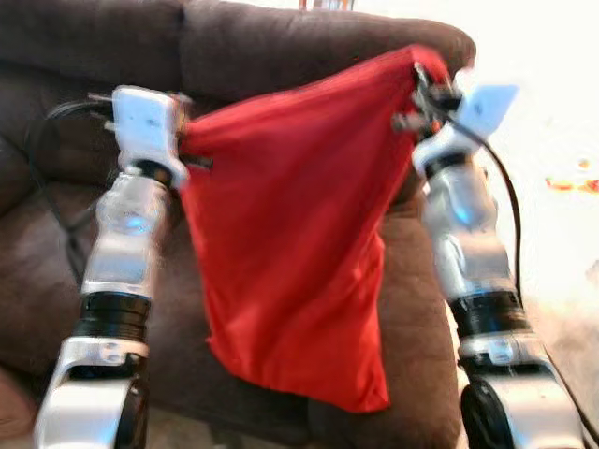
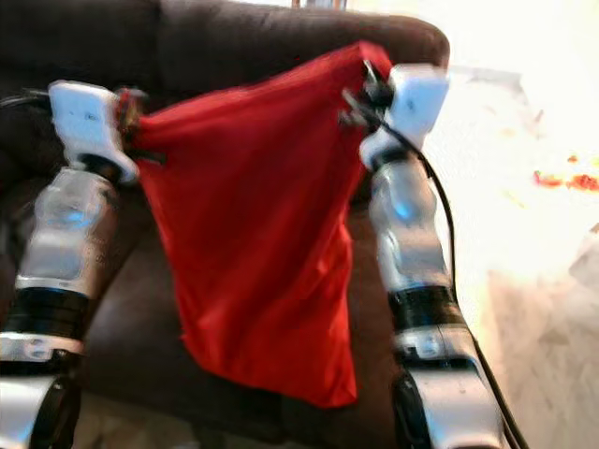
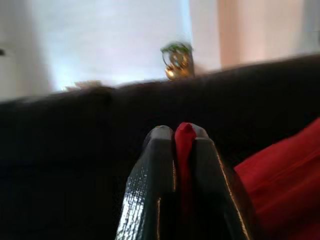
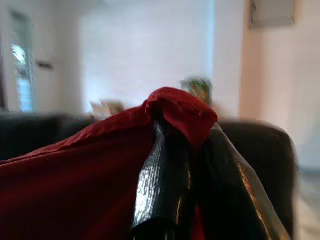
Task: Move the pillow to the sofa from floor
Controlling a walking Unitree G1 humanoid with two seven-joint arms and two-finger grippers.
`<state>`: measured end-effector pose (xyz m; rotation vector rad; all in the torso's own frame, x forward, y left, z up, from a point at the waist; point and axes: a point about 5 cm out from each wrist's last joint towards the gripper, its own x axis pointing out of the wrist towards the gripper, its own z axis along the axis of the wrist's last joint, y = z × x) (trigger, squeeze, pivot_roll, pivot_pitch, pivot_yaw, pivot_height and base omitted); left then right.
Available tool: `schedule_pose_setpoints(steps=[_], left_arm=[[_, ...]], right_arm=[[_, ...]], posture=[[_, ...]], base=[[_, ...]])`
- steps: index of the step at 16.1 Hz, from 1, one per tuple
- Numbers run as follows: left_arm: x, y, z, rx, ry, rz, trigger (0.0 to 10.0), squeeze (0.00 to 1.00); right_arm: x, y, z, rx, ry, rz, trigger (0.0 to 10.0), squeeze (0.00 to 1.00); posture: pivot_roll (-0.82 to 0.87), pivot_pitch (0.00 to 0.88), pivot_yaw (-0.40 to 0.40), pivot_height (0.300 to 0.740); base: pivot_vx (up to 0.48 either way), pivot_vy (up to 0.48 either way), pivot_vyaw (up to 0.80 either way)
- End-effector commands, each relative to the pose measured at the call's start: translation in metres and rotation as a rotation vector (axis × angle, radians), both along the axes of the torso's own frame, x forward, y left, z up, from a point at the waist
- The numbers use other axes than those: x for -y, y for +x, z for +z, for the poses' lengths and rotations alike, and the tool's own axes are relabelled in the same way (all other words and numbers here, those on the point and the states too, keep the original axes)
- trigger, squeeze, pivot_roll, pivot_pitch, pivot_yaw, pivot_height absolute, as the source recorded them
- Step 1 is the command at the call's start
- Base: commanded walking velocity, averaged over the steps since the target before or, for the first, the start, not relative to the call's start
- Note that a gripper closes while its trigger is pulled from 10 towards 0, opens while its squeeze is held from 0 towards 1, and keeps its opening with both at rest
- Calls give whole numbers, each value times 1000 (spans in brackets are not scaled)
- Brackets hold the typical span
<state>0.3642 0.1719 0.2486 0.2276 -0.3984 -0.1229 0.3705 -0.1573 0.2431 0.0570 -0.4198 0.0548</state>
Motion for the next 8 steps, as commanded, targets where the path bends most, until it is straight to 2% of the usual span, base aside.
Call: schedule_pose_setpoints(steps=[1,6,7,8], left_arm=[[-6,-1,-8,-39,35,13,10000,0],[-9,-3,-61,-218,51,55,10000,0],[-8,-6,-78,-265,63,60,10000,0],[-9,-7,-82,-276,55,66,10000,0]], right_arm=[[8,0,3,7,27,-27,10000,0],[13,3,-50,-206,-7,-78,10000,0],[16,0,-69,-261,-4,-88,10000,0],[16,0,-73,-273,9,-90,10000,0]], posture=[[100,7,-65,740],[98,4,-63,740],[101,7,-64,740],[100,9,-64,740]], base=[[0,0,0],[0,0,0],[0,0,0],[0,0,0]])
